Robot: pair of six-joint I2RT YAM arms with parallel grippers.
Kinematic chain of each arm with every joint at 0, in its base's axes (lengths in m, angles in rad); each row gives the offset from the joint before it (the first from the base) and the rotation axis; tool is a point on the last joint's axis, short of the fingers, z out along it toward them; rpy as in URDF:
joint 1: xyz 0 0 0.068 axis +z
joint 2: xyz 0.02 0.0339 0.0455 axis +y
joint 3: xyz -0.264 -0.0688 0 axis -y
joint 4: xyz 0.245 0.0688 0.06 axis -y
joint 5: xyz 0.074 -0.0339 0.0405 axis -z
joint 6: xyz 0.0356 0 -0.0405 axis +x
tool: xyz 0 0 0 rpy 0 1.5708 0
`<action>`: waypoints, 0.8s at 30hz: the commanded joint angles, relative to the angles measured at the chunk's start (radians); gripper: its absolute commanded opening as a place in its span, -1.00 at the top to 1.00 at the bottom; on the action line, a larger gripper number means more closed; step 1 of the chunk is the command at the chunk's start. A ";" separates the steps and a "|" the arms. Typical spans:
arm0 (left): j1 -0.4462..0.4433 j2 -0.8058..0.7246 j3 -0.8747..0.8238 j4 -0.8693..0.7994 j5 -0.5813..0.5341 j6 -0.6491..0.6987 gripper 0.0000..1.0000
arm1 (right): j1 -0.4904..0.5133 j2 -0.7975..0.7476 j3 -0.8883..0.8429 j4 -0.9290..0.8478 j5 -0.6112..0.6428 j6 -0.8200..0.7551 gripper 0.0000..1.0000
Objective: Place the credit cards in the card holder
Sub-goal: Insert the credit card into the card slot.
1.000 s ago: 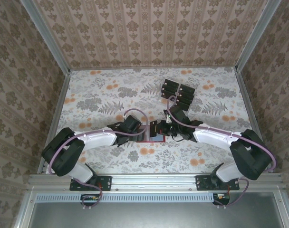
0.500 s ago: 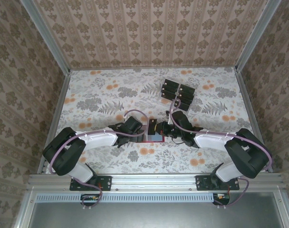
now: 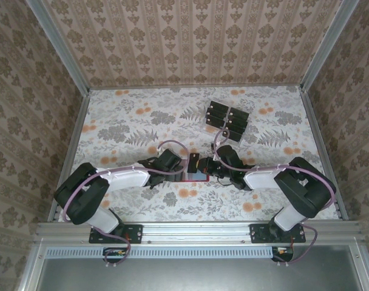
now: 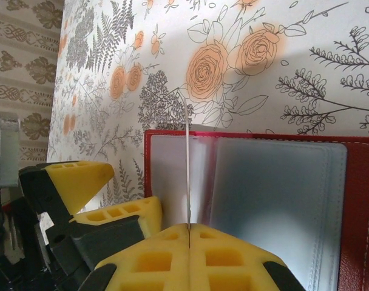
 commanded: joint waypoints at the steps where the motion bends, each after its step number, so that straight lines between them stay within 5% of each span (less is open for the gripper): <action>1: -0.004 -0.020 -0.027 -0.038 -0.019 -0.012 -1.00 | 0.009 0.026 -0.014 0.054 0.016 0.020 1.00; 24: 0.011 -0.130 -0.038 -0.074 0.007 -0.008 -1.00 | 0.027 0.077 -0.040 0.115 0.006 0.054 1.00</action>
